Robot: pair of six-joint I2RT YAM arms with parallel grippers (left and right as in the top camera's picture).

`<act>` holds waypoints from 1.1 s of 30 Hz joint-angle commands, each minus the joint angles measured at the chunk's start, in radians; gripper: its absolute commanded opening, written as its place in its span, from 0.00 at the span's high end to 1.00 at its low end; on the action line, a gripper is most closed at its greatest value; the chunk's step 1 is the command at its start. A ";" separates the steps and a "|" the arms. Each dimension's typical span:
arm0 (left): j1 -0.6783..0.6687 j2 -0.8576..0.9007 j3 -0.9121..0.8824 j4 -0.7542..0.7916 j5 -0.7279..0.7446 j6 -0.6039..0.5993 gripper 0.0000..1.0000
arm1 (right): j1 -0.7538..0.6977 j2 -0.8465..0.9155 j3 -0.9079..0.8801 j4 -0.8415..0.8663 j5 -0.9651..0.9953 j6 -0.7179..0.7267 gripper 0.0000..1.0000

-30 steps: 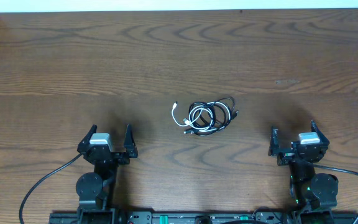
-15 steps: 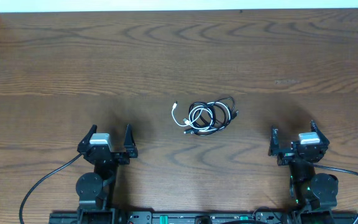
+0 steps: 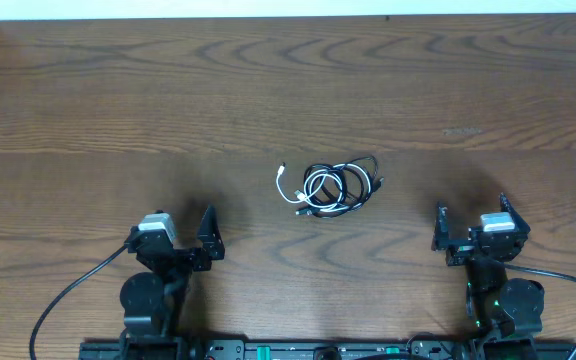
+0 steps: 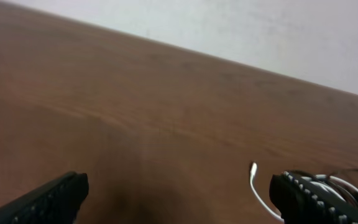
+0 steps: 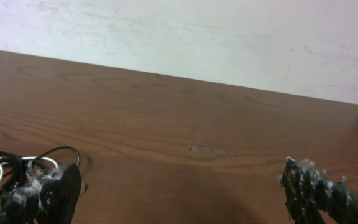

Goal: Untangle cables

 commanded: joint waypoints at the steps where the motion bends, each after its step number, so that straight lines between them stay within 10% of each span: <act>1: 0.005 0.069 0.101 -0.037 0.018 -0.021 0.02 | -0.007 -0.008 -0.001 -0.004 -0.002 -0.011 0.01; 21: 0.003 0.699 0.536 -0.354 0.058 0.032 0.02 | -0.007 -0.008 0.000 0.000 -0.013 0.029 0.01; 33: 0.003 0.753 0.683 -0.533 0.058 0.037 0.02 | -0.007 0.108 0.182 -0.226 0.005 0.104 0.01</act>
